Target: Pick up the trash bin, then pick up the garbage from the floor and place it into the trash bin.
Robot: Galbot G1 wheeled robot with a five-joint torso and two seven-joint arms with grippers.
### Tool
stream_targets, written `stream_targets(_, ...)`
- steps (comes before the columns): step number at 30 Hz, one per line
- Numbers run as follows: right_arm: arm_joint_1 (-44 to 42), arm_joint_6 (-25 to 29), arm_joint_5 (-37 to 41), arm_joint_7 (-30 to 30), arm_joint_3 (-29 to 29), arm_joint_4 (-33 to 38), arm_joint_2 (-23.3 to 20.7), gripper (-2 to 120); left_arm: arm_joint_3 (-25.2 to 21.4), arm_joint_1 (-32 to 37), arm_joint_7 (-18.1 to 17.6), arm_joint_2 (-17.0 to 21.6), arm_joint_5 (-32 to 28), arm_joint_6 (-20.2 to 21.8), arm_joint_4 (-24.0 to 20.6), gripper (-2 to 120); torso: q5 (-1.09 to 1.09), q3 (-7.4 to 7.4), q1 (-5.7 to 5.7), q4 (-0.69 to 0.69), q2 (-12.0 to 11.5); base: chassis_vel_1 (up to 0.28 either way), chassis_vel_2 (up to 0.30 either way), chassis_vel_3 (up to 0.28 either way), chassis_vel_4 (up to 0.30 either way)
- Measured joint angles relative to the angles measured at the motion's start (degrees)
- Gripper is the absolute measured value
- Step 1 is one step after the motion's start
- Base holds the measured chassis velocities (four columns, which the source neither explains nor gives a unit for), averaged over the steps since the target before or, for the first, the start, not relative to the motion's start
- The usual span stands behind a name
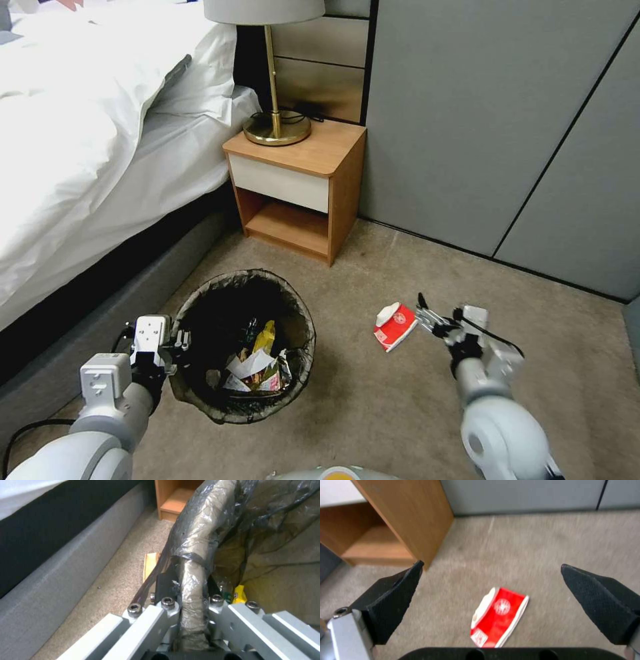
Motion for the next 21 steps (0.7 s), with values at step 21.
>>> stream_targets(21, 20.05, 0.95, 6.57, 1.14, -8.37, -31.39, 1.69, 100, -0.10, 0.04, -0.17, 1.28, -0.46, -0.14, 0.00, 1, 0.01, 0.00, 0.00, -0.01, 0.00, 0.000, 0.000, 0.000, 0.000)
